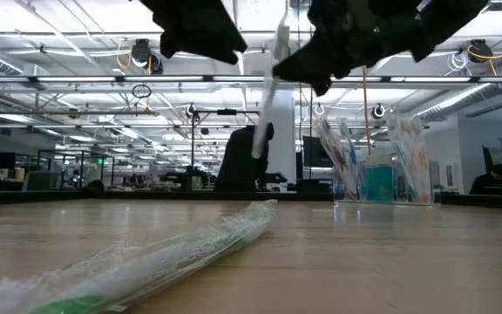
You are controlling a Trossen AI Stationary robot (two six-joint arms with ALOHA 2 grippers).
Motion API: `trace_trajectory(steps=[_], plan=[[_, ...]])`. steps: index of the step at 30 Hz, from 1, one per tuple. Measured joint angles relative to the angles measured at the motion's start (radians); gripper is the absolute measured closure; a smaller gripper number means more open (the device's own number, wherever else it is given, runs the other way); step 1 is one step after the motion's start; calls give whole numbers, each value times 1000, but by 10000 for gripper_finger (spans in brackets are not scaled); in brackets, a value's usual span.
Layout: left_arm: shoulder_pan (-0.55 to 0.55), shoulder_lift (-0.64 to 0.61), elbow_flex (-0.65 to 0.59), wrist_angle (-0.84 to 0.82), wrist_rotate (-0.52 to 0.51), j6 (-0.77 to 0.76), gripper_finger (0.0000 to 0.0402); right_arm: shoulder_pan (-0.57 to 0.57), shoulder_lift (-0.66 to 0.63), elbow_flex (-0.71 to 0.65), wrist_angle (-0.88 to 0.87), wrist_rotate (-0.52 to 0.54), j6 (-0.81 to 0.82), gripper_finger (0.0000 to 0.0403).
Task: Pick & Place toothbrushing station
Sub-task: Put the left green toothbrush into the transparent organizer
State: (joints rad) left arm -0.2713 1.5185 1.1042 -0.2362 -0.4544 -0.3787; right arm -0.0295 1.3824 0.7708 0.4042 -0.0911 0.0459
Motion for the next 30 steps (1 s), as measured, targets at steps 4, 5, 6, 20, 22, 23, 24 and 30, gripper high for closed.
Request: trace_trajectory(steps=[4,5,6,20,22,23,24,30], plan=[[14,0,0,-24,11,-17,249,-19,-110,0,-189,278,-67,380],[19,0,0,-21,11,-16,249,-23,-137,0,-228,351,-77,380],[23,0,0,-21,11,-14,249,-28,-163,-1,-249,423,-85,379],[86,0,0,-29,11,11,249,-170,-342,0,-527,797,89,377],[88,0,0,-32,11,19,249,-190,-338,0,-565,797,132,377],[88,0,0,-34,11,23,249,-199,-334,0,-579,797,151,377],[88,0,0,-35,11,31,249,-208,-331,0,-595,797,166,377],[88,0,0,-35,11,60,249,-257,-298,0,-611,794,182,377]])
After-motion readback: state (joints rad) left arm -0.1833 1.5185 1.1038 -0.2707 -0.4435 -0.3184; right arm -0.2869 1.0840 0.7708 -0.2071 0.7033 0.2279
